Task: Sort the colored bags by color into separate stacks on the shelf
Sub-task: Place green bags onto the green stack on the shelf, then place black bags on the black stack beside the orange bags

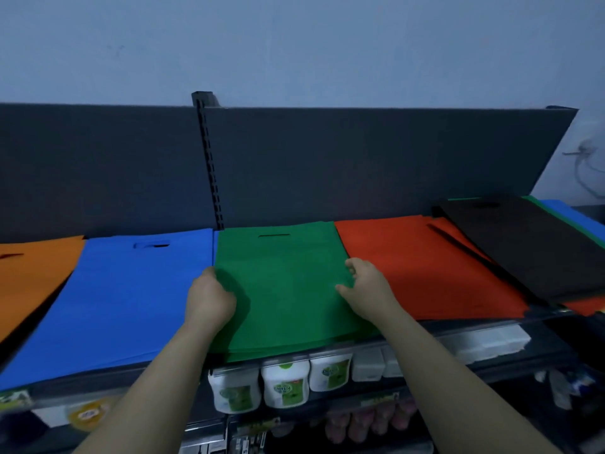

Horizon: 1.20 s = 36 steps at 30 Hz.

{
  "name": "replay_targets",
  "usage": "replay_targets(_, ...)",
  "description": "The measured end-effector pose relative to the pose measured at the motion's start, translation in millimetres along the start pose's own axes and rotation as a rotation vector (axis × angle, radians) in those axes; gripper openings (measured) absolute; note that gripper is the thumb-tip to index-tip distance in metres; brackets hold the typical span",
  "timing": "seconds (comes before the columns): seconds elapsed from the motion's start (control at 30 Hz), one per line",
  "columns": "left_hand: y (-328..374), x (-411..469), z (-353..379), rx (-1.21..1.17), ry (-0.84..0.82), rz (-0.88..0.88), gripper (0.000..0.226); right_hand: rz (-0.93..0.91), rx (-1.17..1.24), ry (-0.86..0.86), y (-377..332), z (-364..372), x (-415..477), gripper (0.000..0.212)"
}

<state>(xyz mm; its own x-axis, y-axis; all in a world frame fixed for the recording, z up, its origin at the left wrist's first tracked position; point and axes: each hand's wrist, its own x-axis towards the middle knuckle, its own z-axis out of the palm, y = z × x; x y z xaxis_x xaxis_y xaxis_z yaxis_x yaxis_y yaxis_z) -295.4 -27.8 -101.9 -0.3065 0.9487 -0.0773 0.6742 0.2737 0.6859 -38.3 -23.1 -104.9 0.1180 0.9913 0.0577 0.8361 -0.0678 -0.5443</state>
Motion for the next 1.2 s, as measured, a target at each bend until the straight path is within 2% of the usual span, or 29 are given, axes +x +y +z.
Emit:
replay_targets(0.13, 15.2, -3.1, 7.8, 0.134, 0.037, 0.063, 0.045, -0.028, -0.076, 0.068, 13.4, -16.3, 0.3, 0.053)
replay_targets(0.3, 72.9, -8.9, 39.8, -0.023, 0.017, 0.217, 0.058, 0.033, -0.15, 0.222, 63.2, -63.8, 6.1, 0.051)
replay_targets(0.5, 169.8, -28.6, 108.8, -0.183, -0.111, 0.364, 0.041, 0.18, -0.207, 0.334, 142.0, -146.6, 12.9, 0.044)
replay_targets(0.73, 266.0, -55.2, 207.4, -0.278, -0.327, 0.408, 0.027, 0.392, -0.296, 0.271, 232.9, -226.6, 18.4, 0.048)
replay_targets(0.97, 318.2, -66.6, 285.8, -0.206, -0.47, 0.385, 0.034, 0.455, -0.349, 0.173, 298.4, -265.9, 30.9, 0.038)
replay_targets(1.2, 352.5, -66.2, 325.0, -0.228, -0.408, 0.32, 0.035, 0.496, -0.334, 0.096, 343.6, -279.8, 50.8, 0.04)
